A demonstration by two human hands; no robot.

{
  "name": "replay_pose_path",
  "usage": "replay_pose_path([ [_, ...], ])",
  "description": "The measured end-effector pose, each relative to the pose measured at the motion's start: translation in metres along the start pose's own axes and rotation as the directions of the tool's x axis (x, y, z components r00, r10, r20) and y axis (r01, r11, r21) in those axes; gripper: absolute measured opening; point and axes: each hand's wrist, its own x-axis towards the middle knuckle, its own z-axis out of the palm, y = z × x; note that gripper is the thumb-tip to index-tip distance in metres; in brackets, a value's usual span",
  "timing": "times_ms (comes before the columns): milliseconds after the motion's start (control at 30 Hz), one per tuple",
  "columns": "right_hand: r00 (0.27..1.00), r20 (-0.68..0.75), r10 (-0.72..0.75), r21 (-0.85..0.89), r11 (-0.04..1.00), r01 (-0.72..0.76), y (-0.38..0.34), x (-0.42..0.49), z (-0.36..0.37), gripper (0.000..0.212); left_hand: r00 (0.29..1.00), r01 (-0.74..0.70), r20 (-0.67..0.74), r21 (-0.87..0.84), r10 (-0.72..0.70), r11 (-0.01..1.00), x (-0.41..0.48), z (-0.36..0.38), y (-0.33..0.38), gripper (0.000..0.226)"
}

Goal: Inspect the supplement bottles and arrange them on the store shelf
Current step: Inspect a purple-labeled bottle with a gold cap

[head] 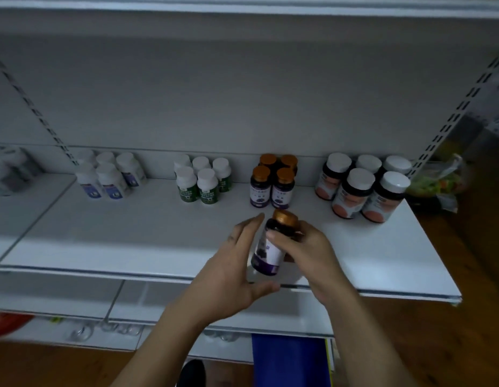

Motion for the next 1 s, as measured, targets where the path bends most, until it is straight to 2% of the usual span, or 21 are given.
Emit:
replay_pose_path([
  [67,0.997,0.081,-0.003,0.132,0.991,-0.008,-0.007,-0.016,-0.012,0.041,0.999,-0.018,-0.031,-0.137,0.014,0.990,-0.005,0.007,0.013,0.105],
  [133,0.989,0.142,0.038,0.268,0.960,-0.076,-0.010,-0.028,-0.021,0.050,0.995,-0.047,-0.095,-0.228,0.026,0.973,-0.007,0.015,0.022,0.102],
  [200,0.983,0.167,0.076,0.291,0.949,-0.123,-0.010,-0.037,-0.030,0.055,0.992,-0.067,-0.116,-0.252,0.039,0.965,-0.009,0.020,0.031,0.105],
  [367,0.973,0.217,0.082,0.259,0.956,-0.138,-0.007,-0.052,-0.050,0.057,0.993,-0.111,-0.051,-0.211,0.102,0.971,-0.014,0.018,0.047,0.122],
  [500,0.967,0.253,0.038,0.283,0.953,-0.112,-0.009,-0.061,-0.061,0.052,0.988,-0.150,-0.063,-0.185,0.141,0.971,-0.018,0.012,0.064,0.117],
  [633,0.928,0.367,-0.060,0.314,0.947,-0.063,-0.014,-0.067,-0.067,0.052,0.978,-0.194,-0.102,-0.106,0.183,0.975,-0.019,0.004,0.073,0.113],
  [767,0.937,0.335,-0.099,0.317,0.948,-0.013,-0.018,-0.067,-0.066,0.058,0.976,-0.203,-0.102,-0.089,0.194,0.975,-0.020,0.004,0.074,0.117],
  [1000,0.901,0.429,-0.070,0.464,0.872,-0.154,-0.016,-0.067,-0.060,0.051,0.985,-0.171,-0.020,-0.072,0.170,0.983,-0.019,0.006,0.068,0.124],
])
